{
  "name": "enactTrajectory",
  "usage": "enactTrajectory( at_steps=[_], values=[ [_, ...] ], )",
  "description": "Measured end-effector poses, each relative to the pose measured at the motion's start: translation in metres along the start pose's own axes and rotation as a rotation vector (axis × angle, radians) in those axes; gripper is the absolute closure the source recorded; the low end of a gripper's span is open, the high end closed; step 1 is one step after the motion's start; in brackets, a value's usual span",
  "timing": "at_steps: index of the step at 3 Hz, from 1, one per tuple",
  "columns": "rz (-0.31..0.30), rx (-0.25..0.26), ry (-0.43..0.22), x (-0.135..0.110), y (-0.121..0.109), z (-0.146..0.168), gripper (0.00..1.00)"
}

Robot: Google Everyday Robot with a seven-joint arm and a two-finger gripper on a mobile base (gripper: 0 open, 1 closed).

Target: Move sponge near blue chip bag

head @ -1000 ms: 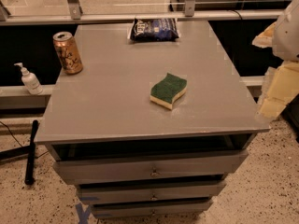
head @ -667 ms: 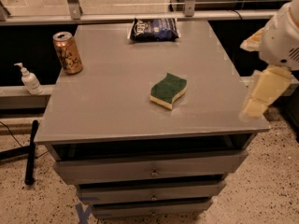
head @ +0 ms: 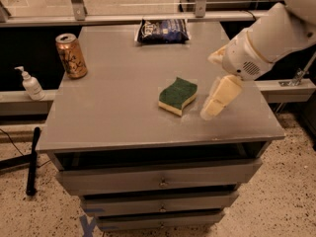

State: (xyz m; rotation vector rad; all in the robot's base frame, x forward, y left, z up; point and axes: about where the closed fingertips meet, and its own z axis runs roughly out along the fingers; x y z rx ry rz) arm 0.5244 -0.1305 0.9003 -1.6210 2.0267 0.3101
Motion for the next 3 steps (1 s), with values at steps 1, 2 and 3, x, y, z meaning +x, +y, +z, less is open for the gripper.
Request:
enactTrajectory(
  at_steps=[1,2,3],
  values=[
    [0.011,-0.044,-0.080,-0.015,-0.009,0.033,0.00],
    [0.012,-0.071,-0.138,-0.024,-0.017,0.056,0.00],
    [-0.020,-0.092,-0.154,-0.021,-0.024,0.074,0.00]
  ],
)
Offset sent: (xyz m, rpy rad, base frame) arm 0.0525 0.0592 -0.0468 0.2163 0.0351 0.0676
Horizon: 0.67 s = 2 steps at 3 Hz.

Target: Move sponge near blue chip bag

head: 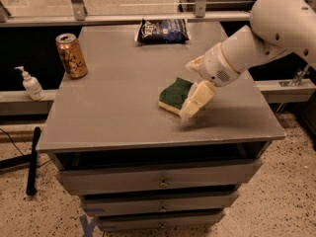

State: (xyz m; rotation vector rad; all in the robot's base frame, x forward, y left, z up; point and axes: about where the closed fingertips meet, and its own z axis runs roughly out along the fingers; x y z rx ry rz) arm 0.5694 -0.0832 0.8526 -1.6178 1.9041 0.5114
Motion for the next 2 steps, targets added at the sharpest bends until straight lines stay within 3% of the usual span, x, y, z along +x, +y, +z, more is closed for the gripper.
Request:
enactTrajectory(
  at_steps=[1,2],
  values=[
    [-0.031,-0.014,0.004,0.0117,-0.0110,0.0051,0.00],
    [-0.059,-0.025,-0.001,0.0166,-0.0188,0.0081,0.17]
  ],
)
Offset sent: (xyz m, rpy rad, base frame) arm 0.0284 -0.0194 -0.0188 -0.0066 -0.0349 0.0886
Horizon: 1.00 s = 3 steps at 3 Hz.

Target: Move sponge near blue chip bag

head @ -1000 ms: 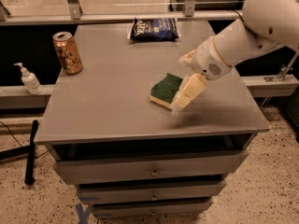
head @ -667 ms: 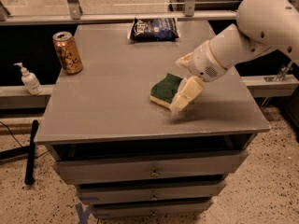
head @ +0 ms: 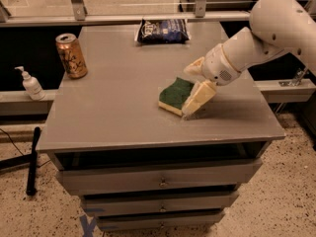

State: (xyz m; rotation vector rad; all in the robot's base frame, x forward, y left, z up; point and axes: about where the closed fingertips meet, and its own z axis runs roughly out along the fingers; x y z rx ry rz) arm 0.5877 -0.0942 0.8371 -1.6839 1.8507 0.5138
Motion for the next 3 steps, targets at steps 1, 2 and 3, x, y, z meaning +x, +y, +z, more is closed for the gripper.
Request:
enactTrajectory(
  at_steps=[1,2,3],
  values=[
    [-0.017,-0.010,-0.002,0.002,-0.005,0.001,0.41],
    [-0.017,-0.016,0.001,0.002,-0.010,-0.001,0.64],
    [-0.008,-0.005,0.012,0.000,-0.015,-0.015,0.87]
  ],
)
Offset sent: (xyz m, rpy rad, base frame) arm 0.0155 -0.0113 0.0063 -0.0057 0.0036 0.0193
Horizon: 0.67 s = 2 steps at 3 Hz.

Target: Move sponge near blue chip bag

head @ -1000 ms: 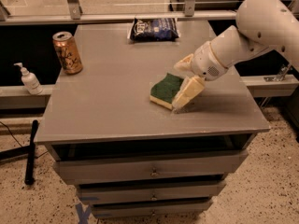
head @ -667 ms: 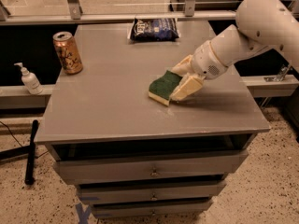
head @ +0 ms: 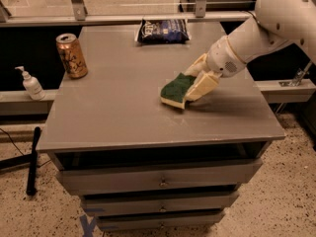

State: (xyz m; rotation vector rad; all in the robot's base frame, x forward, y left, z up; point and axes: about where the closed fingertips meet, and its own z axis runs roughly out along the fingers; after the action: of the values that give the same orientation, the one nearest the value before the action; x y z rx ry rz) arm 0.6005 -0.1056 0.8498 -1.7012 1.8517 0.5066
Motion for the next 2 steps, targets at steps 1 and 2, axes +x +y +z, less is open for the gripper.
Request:
enactTrajectory(
  at_steps=[1,2],
  values=[
    [0.032,0.043,0.028,0.005,-0.005,-0.023,1.00],
    [0.082,0.123,0.054,0.023,-0.015,-0.056,1.00]
  ],
)
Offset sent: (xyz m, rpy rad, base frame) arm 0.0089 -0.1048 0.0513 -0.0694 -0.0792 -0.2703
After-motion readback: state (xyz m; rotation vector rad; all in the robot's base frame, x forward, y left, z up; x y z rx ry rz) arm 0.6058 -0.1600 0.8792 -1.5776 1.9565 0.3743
